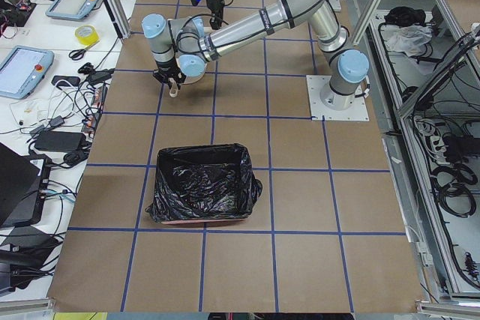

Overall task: Sweep and dump trash into bin
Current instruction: 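Sweep the bagel and sponge into the dustpan with the right gripper's brush, then move the brush with the right gripper behind the yellow toy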

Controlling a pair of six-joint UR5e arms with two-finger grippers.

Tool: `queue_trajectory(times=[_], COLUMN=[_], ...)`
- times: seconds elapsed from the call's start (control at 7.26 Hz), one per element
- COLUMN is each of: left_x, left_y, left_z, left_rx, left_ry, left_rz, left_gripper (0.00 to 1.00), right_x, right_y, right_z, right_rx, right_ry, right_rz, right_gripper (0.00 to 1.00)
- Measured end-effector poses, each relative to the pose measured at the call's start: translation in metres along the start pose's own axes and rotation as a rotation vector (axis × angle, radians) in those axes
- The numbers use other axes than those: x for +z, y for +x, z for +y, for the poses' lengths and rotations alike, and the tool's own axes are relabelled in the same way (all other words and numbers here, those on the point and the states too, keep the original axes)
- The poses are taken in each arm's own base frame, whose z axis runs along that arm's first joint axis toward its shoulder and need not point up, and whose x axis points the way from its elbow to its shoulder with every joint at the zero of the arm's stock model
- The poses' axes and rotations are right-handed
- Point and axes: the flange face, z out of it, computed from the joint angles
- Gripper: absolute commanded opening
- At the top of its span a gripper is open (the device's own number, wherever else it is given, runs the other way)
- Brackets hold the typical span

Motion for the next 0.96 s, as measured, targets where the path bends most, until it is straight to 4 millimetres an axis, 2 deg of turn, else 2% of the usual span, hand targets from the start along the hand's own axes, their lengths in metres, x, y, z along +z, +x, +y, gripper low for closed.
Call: queue_trajectory(times=[0.14,0.28,0.55,0.96], left_x=[0.001,0.001,0.001,-0.001], left_y=[0.000,0.000,-0.001,-0.002], left_z=[0.000,0.000,0.000,-0.008], left_rx=[-0.002,-0.003,-0.004,0.007], left_ry=[-0.003,-0.011,-0.031,-0.053], left_rz=[0.002,0.004,0.006,0.006], left_gripper=[0.29,0.29,0.27,0.26], right_x=[0.003,0.015,0.045,0.064], right_y=[0.020,0.030,0.037,0.034], right_z=[-0.021,-0.035,-0.060,-0.100], right_rx=[-0.020,-0.043,-0.057,-0.071], right_ry=[-0.003,-0.002,0.012,0.057], right_rz=[0.019,0.048,0.074,0.084], right_gripper=[0.00,0.00,0.00,0.00])
